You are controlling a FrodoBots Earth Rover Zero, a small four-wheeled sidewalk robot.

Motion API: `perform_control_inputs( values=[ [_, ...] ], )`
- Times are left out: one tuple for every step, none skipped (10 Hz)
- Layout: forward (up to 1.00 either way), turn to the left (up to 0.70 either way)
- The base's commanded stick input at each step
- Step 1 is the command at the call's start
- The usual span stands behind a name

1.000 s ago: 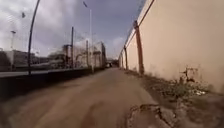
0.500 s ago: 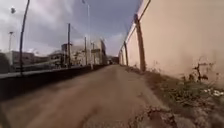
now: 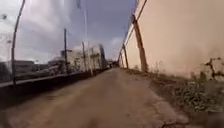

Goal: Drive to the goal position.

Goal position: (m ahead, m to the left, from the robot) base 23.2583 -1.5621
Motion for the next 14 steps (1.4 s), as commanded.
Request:
perform_control_inputs(
  values=[
    [0.70,0.00],
    [0.70,0.00],
    [0.70,0.00],
    [0.70,0.00],
    [0.70,0.00],
    [0.70,0.00],
    [0.70,0.00],
    [0.70,0.00],
    [0.70,0.00],
    [0.70,0.00],
    [0.70,0.00],
    [0.70,0.00],
    [0.70,0.00],
    [0.70,0.00]
  ],
)
